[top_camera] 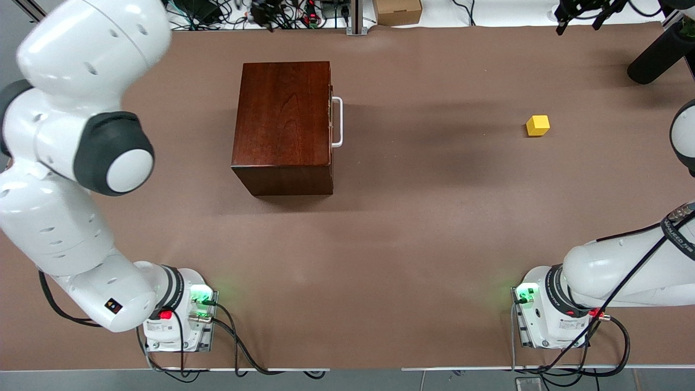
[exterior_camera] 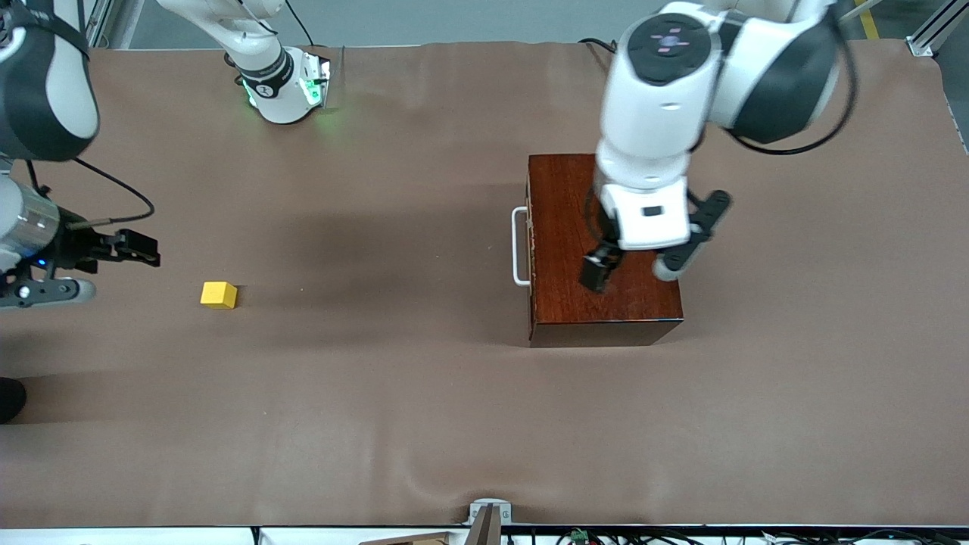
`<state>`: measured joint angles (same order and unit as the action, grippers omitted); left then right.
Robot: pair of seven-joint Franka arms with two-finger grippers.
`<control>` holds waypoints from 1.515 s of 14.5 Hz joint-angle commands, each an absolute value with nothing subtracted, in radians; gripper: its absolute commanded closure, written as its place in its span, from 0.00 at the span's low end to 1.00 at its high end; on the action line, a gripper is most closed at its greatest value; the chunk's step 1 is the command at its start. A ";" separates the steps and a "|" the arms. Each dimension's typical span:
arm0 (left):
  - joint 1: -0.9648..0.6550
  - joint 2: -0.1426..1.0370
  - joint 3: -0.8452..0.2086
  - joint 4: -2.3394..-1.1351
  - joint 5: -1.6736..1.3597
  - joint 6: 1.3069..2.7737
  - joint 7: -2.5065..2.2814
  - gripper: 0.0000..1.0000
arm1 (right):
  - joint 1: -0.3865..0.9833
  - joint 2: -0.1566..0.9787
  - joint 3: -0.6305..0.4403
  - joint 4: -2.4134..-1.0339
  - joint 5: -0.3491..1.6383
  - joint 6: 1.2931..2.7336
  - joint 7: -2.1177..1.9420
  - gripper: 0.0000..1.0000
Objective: Open drawer, take yellow block, close drawer
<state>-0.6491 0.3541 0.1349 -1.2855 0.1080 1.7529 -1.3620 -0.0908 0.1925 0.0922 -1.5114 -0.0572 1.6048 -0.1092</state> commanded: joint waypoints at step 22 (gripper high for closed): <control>-0.025 -0.066 -0.133 -1.618 0.040 1.621 -0.143 0.00 | -0.063 -0.012 0.086 -1.505 0.055 1.385 -0.091 0.00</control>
<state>-0.0699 0.0201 -0.0897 -1.5145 0.0691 1.5790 -0.1676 -0.0688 0.0213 0.0913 -1.4729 0.0346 1.3806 -0.1070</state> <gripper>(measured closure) 0.000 0.000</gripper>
